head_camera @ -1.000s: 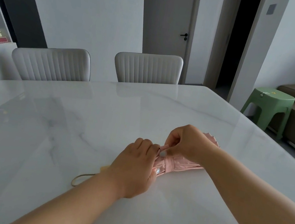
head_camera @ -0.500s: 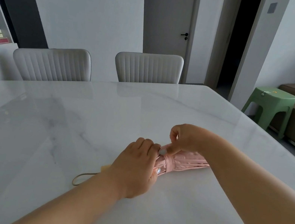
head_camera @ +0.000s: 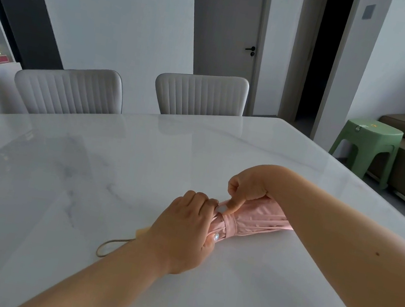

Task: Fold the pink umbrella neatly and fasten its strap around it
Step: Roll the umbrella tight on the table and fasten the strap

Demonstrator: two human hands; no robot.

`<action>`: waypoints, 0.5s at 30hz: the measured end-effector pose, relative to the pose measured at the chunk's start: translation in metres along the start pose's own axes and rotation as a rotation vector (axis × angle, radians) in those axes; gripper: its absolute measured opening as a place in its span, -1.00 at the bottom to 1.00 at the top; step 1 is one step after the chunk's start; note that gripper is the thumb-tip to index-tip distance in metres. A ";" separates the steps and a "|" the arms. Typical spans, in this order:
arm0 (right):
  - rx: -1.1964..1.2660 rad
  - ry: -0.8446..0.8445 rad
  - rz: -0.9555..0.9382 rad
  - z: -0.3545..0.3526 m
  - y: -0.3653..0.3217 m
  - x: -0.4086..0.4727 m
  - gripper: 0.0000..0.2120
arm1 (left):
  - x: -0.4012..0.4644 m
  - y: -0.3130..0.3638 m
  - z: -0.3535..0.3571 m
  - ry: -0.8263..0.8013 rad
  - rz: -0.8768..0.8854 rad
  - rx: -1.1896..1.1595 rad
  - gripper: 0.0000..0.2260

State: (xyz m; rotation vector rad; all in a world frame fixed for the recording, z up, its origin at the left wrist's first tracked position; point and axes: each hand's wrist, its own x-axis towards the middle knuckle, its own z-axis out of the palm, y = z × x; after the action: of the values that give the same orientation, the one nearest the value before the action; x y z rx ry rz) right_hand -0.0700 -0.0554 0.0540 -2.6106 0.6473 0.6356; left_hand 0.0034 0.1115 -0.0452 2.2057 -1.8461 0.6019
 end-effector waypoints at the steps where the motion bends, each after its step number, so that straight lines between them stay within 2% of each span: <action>1: 0.010 0.025 0.000 0.001 0.003 0.001 -0.50 | 0.000 0.000 0.000 -0.012 -0.009 -0.013 -0.54; 5: 0.082 0.193 -0.053 0.010 0.015 0.002 -0.45 | 0.006 0.004 -0.009 -0.190 -0.182 -0.133 -0.40; 8: 0.171 0.431 -0.202 0.018 0.026 -0.002 -0.53 | 0.022 0.000 -0.021 -0.291 -0.365 -0.296 -0.49; 10: 0.304 0.802 -0.364 0.021 0.039 -0.008 -0.55 | 0.031 -0.012 -0.027 -0.326 -0.501 -0.526 -0.55; 12: 0.405 1.200 -0.454 0.027 0.059 -0.014 -0.48 | 0.034 -0.026 -0.034 -0.362 -0.660 -0.894 -0.59; 13: 0.418 1.324 -0.452 0.032 0.070 -0.016 -0.44 | 0.034 -0.033 -0.037 -0.382 -0.734 -1.087 -0.62; 14: 0.422 1.379 -0.440 0.038 0.079 -0.018 -0.38 | 0.033 -0.041 -0.040 -0.415 -0.790 -1.249 -0.64; 15: 0.440 1.367 -0.433 0.046 0.088 -0.016 -0.30 | 0.033 -0.047 -0.044 -0.456 -0.814 -1.375 -0.64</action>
State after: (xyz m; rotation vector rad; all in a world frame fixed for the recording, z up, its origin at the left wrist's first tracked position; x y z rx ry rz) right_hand -0.1428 -0.1015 0.0025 -2.2821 0.4073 -1.3629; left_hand 0.0461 0.1091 0.0129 1.7360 -0.7252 -1.0590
